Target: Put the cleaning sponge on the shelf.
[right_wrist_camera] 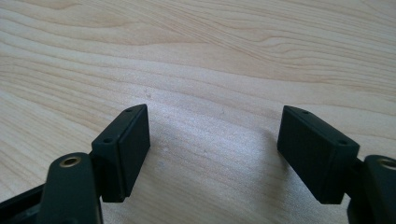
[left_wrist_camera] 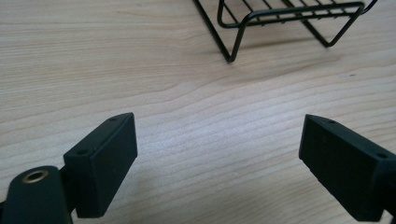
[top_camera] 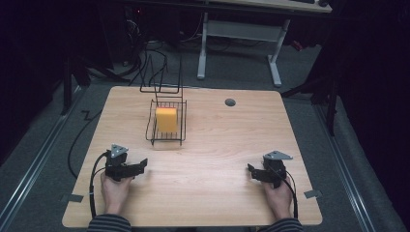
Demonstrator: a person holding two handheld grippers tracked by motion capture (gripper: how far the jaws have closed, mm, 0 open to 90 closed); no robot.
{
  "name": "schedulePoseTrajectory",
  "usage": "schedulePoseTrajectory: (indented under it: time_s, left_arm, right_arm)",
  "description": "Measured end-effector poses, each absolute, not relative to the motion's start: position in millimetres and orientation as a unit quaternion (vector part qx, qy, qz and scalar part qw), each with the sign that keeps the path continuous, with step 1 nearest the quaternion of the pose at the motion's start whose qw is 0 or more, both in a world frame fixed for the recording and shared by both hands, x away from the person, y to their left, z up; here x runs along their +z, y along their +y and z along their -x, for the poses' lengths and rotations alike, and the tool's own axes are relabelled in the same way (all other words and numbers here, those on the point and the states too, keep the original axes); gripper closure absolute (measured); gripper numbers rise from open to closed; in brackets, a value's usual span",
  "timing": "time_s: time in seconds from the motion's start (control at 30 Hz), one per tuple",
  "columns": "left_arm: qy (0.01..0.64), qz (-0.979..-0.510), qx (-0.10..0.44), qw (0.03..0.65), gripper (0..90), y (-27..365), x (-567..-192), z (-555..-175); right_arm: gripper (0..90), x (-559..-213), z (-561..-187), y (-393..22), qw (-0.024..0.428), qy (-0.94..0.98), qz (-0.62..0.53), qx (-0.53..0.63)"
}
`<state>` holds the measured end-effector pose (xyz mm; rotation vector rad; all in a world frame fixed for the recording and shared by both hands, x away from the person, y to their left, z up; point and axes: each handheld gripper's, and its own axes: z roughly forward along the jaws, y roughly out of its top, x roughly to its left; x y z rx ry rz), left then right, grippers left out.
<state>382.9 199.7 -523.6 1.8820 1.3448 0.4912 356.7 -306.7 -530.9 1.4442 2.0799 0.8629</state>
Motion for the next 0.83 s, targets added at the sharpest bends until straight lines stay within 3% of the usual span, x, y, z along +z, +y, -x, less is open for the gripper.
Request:
schedulePoseTrajectory:
  time_s: [0.43, 0.83]
  left_arm:
    - [0.524, -0.754, 0.219, 0.328, 12.9, 195, -537, -385]
    - [0.527, -0.753, 0.22, 0.327, 12.8, 196, -538, -385]
  right_arm:
    - [25.6, -531, -357, -307, 0.23, 0.756, -0.526, 0.314]
    - [25.6, -531, -357, -307, 0.23, 0.756, -0.526, 0.314]
